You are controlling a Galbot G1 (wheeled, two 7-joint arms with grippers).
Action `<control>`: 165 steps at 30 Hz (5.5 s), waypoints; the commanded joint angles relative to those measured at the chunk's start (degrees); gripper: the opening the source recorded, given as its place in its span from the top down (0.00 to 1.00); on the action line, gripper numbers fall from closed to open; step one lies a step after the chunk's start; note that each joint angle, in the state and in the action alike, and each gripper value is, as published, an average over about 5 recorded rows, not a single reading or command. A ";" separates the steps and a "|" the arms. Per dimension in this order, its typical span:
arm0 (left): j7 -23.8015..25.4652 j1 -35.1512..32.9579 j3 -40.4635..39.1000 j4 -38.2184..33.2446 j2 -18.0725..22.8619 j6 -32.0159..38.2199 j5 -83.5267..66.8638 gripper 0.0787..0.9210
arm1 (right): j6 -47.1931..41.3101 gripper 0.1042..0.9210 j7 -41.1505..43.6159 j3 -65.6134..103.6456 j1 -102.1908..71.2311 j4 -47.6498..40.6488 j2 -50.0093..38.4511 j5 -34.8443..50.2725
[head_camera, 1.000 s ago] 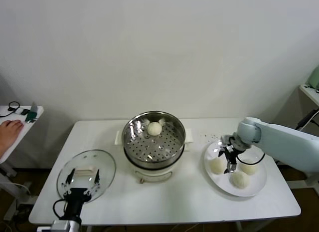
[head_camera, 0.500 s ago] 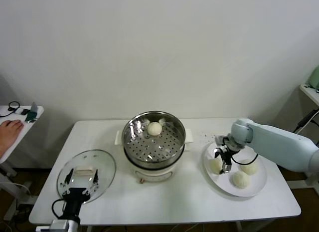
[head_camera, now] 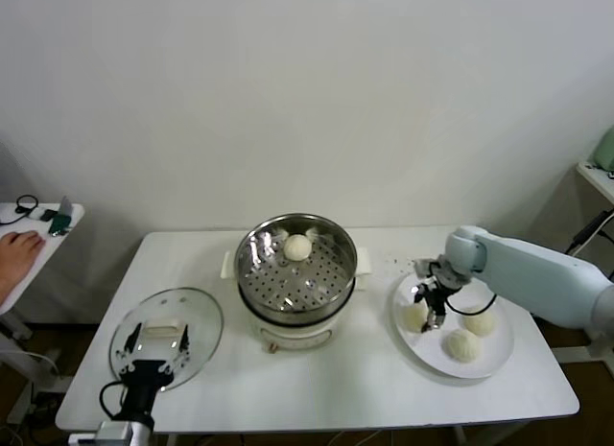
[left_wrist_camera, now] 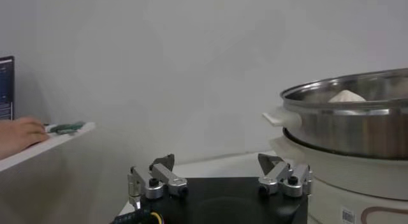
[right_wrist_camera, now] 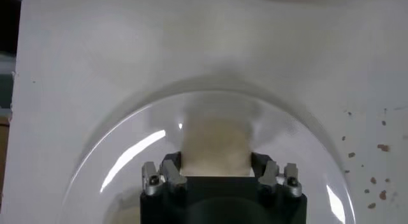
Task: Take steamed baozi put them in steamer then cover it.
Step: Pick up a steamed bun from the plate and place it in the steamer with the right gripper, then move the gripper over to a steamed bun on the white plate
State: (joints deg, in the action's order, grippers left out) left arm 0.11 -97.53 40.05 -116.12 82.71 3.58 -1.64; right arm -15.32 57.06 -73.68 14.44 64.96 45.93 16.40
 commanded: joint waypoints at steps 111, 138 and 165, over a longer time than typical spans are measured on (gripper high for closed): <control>-0.48 -0.63 -4.16 -3.75 -0.05 -1.69 2.69 0.12 | 0.41 0.12 0.26 -20.88 18.54 19.52 -15.65 -2.90; -0.71 -0.95 -3.09 -2.18 0.72 -1.95 3.10 0.12 | 1.89 0.12 1.17 -10.10 3.68 11.22 -9.92 -9.13; -0.88 -1.45 -3.03 -2.10 0.75 -1.83 3.19 0.12 | 2.68 0.23 1.82 -10.38 4.16 9.64 -8.51 -9.83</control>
State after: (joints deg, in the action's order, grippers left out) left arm -0.76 -98.91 37.03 -118.26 83.47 1.72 1.55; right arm -12.64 58.86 -84.07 18.57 74.78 37.31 6.77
